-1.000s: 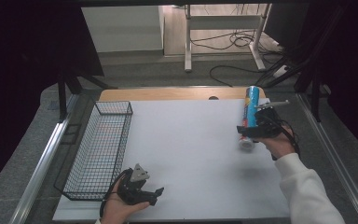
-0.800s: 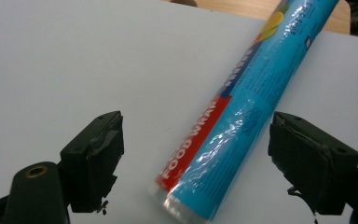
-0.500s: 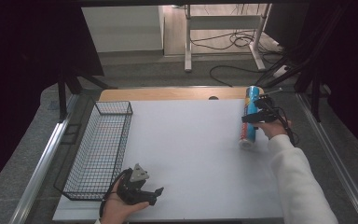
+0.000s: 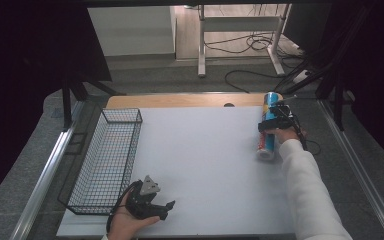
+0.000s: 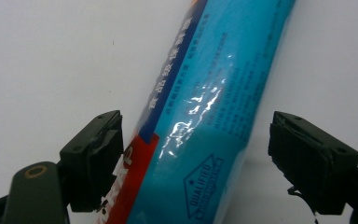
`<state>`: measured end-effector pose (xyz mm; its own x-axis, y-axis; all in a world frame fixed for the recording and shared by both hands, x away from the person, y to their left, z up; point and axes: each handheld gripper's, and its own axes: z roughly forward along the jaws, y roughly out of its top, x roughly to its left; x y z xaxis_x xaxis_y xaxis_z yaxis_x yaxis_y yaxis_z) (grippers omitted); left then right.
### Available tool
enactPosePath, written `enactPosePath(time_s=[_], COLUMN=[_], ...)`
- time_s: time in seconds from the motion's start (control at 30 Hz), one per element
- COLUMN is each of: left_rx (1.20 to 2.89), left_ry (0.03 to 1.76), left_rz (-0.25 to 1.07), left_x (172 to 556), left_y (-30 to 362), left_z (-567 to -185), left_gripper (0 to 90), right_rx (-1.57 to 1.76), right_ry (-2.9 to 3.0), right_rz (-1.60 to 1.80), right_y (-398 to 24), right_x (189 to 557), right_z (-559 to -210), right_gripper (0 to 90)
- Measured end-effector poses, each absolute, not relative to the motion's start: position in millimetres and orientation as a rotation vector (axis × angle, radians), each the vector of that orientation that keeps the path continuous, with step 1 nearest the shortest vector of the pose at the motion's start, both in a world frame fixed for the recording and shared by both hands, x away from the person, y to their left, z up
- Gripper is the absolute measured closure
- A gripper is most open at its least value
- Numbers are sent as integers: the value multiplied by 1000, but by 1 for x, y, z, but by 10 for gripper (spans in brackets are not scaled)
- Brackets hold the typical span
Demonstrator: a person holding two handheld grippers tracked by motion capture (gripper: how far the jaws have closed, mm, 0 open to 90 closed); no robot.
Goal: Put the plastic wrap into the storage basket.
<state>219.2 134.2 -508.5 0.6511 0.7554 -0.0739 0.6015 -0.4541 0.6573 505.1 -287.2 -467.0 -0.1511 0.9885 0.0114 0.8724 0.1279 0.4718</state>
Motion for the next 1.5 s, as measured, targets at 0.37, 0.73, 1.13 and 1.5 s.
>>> enactPosePath(time_s=[0.37,0.73,1.13,1.5], left_rx=[2208,2209,2215,2220], left_ry=[1041,1037,1030,1028], left_rz=[302,301,301,303], left_x=[218,219,218,218], left_y=[134,134,133,131], left_z=[-508,-509,-508,-508], left_gripper=[171,171,171,170], right_rx=[2069,2070,1942,1805], right_ry=[2110,2127,2302,2425], right_rz=[468,413,380,371], right_y=[-283,-279,-274,-274], right_x=[507,497,452,392], right_z=[-481,-480,-479,-478], right_gripper=[250,264,276,286])
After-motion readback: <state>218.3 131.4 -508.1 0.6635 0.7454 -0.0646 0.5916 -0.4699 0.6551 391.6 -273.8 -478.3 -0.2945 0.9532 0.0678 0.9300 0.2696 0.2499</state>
